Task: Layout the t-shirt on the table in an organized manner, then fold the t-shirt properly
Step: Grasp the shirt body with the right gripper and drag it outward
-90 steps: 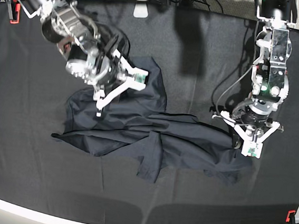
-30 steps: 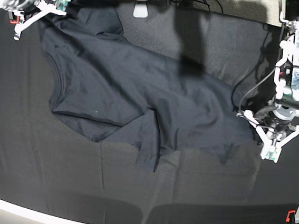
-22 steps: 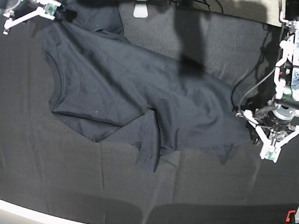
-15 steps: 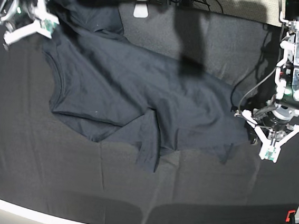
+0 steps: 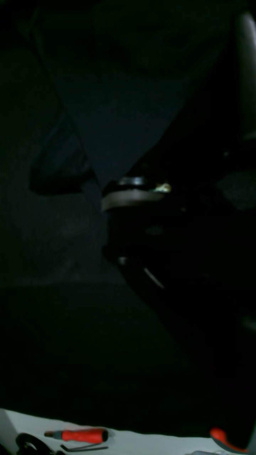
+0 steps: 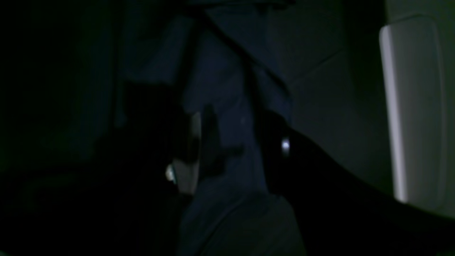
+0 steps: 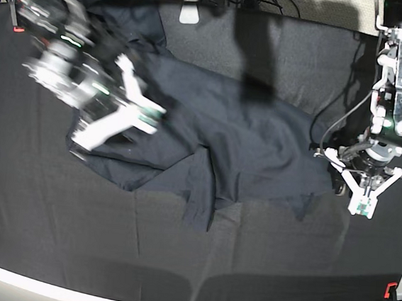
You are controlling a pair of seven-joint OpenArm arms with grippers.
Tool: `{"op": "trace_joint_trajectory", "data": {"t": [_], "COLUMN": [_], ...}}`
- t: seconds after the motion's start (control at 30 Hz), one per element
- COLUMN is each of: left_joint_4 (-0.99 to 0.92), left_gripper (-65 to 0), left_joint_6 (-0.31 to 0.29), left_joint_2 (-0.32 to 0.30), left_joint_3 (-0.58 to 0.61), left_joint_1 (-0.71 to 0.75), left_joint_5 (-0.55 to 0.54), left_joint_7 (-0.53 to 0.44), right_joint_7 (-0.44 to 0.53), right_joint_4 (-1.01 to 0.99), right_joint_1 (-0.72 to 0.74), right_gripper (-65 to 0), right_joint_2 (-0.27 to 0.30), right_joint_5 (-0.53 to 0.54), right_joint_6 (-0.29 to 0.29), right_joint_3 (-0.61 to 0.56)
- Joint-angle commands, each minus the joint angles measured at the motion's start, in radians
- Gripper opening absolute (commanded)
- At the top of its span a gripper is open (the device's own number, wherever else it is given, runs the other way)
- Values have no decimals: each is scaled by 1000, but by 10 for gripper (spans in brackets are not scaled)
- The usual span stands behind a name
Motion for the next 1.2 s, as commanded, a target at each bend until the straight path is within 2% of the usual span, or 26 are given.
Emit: {"op": "trace_joint_trajectory", "data": {"t": [0.0, 0.07, 0.13, 0.3, 0.5, 0.6, 0.67, 0.73, 0.8, 0.9, 0.97, 1.07, 1.17], "left_joint_4": [21, 21, 21, 21, 21, 21, 21, 21, 21, 21, 21, 21, 21], "left_gripper": [-508, -508, -508, -508, -508, -508, -508, -508, -508, -508, -508, -508, -508], "left_joint_6": [7, 7, 7, 7, 7, 7, 7, 7, 8, 8, 8, 7, 8], "left_joint_2": [-8, -8, -8, -9, -9, -9, -8, -8, -8, -8, -8, -8, -8], "left_joint_3": [-5, -5, -5, -5, -5, -5, -5, -5, -5, -5, -5, -5, -5], "left_joint_1": [-16, -16, -16, -16, -16, -16, -16, -16, -16, -16, -16, -16, -16], "left_joint_5": [-1, -1, 0, 4, 4, 4, 4, 3, 3, 3, 3, 3, 3], "left_joint_7": [-26, -26, -26, -26, -27, -27, -27, -27, -27, -27, -27, -26, -26], "right_joint_7": [24, 36, 35, 30, 31, 24, 25, 42, 55, 54, 54, 54, 54], "right_joint_4": [-24, -119, -216, -424, -602, -655, -679, -700, -718, -724, -724, -724, -726], "right_joint_1": [51, 126, 199, 360, 481, 518, 539, 556, 571, 582, 582, 583, 584], "right_gripper": [-385, -392, -404, -405, -405, -405, -405, -406, -444, -564, -649, -650, -650], "right_joint_2": [-10, -54, -87, -130, -196, -204, -204, -205, -207, -210, -215, -225, -236], "right_joint_5": [-44, -151, -214, -237, -238, -271, -289, -288, -288, -288, -288, -288, -288], "right_joint_6": [-13, -23, -68, -80, -75, -77, -104, -124, -125, -134, -184, -288, -333], "right_joint_3": [-34, -119, -188, -324, -450, -515, -545, -552, -552, -551, -548, -532, -455]}}
